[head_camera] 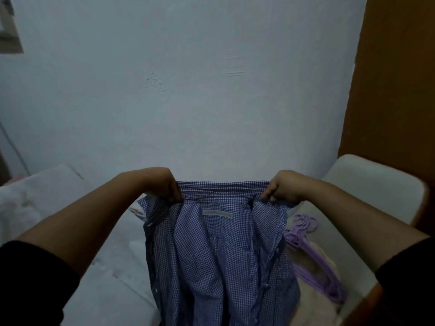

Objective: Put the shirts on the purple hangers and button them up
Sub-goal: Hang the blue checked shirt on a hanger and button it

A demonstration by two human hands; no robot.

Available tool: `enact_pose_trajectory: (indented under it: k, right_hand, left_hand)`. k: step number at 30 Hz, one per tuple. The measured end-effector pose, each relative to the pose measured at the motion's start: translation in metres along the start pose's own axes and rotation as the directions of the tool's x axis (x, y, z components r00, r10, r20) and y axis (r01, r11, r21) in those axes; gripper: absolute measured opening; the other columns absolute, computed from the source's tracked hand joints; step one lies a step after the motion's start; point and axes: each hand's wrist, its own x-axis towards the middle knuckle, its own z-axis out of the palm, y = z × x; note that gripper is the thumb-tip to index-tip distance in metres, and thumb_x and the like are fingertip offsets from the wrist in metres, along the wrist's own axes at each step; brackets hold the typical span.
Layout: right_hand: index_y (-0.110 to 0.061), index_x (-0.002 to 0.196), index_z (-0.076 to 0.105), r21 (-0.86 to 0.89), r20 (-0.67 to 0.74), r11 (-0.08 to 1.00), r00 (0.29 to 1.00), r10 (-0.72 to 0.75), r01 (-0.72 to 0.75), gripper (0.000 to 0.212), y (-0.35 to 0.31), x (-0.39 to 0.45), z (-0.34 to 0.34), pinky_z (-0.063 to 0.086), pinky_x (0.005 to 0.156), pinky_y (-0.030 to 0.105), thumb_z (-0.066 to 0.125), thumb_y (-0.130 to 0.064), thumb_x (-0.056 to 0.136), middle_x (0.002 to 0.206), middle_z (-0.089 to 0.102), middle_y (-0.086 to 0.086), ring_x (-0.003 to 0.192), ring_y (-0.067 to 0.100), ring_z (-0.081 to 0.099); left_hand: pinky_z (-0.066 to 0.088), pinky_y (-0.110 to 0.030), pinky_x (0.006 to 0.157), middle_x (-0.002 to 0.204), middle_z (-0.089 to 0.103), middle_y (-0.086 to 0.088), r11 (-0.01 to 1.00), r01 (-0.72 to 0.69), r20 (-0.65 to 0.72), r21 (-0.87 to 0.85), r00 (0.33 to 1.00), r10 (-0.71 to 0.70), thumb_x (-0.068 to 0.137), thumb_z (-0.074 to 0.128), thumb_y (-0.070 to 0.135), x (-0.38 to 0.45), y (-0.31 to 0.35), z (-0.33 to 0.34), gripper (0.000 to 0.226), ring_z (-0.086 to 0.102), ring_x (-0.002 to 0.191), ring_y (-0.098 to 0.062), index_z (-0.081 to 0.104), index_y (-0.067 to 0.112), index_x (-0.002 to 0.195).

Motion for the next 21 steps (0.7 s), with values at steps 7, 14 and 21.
enact_pose_trajectory:
  k: [7, 14, 21]
  right_hand:
    - [-0.034, 0.085, 0.074, 0.276, -0.095, 0.961, 0.994, 0.06, -0.032, 0.027, 0.025, -0.013, -0.004, 0.054, 0.068, 0.027, 0.065, -0.009, 0.086, 0.102, 0.071, 0.006, 0.083, 0.024, 0.063]
    - [-0.034, 0.08, 0.077, 0.402, -0.106, 0.916, 0.993, 0.058, -0.011, 0.051, 0.015, -0.047, -0.029, 0.032, 0.041, 0.024, 0.041, -0.004, 0.097, 0.081, 0.059, 0.022, 0.044, 0.019, 0.032]
    - [-0.034, 0.088, 0.074, 0.354, -0.243, 0.928, 0.97, -0.027, 0.115, 0.036, -0.014, -0.094, -0.092, 0.048, 0.087, 0.026, 0.056, -0.004, 0.09, 0.1, 0.067, -0.016, 0.104, 0.013, 0.059]
  left_hand:
    - [0.043, -0.021, 0.085, 0.108, 0.07, 0.006, 0.972, 0.062, -0.05, -0.226, 0.996, -0.075, 0.091, 0.063, 0.014, -0.01, -0.02, 0.011, 0.023, 0.06, 0.097, -0.014, 0.074, 0.028, 0.107]
    - [0.047, -0.032, 0.098, 0.104, 0.069, 0.007, 0.856, 0.028, -0.181, -0.516, 0.973, -0.142, 0.095, 0.055, 0.012, -0.041, -0.001, -0.018, 0.027, 0.062, 0.101, -0.017, 0.075, 0.03, 0.102]
    - [0.041, -0.026, 0.1, 0.123, 0.064, 0.002, 0.859, -0.115, -0.426, -0.499, 0.896, -0.127, 0.079, 0.075, 0.014, -0.1, 0.02, -0.084, 0.044, 0.058, 0.107, -0.013, 0.066, 0.027, 0.12]
